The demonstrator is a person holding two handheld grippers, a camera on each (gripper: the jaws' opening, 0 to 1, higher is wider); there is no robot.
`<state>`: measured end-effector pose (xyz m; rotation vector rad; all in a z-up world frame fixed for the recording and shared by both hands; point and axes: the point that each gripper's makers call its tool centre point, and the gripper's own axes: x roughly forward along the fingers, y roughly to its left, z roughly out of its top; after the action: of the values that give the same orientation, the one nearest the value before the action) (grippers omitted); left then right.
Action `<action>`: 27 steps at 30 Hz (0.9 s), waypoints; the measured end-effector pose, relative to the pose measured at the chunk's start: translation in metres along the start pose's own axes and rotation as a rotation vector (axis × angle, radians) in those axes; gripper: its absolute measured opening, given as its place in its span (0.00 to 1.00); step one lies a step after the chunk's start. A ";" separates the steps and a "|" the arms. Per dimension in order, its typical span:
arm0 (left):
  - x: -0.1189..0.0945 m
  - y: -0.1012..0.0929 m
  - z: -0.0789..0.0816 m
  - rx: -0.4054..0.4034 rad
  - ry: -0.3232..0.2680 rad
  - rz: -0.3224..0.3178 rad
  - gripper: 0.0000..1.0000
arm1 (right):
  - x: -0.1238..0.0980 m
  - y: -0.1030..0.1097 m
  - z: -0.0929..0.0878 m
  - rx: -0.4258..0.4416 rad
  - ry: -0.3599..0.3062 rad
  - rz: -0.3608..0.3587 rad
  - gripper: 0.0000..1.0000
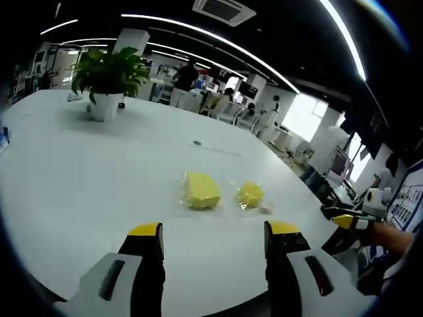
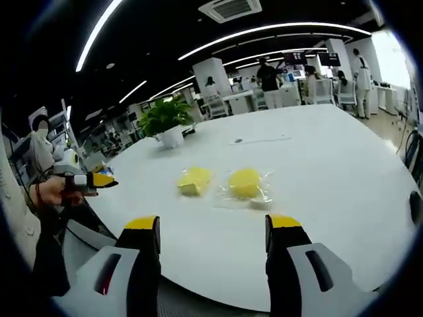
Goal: Compare the silicone blocks by pressing each to a similar depth, holding the contact briefly, and releasing to observe deformation and rebound differences across the visible hardness samples.
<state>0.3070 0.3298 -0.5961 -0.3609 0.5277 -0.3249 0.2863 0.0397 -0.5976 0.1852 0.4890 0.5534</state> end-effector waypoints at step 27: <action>-0.003 0.000 -0.003 -0.010 -0.009 0.013 0.60 | 0.001 0.000 -0.001 0.009 -0.005 -0.001 0.60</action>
<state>0.3031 0.3308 -0.5970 -0.3689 0.5231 -0.3084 0.2861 0.0399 -0.5992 0.1946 0.4872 0.5496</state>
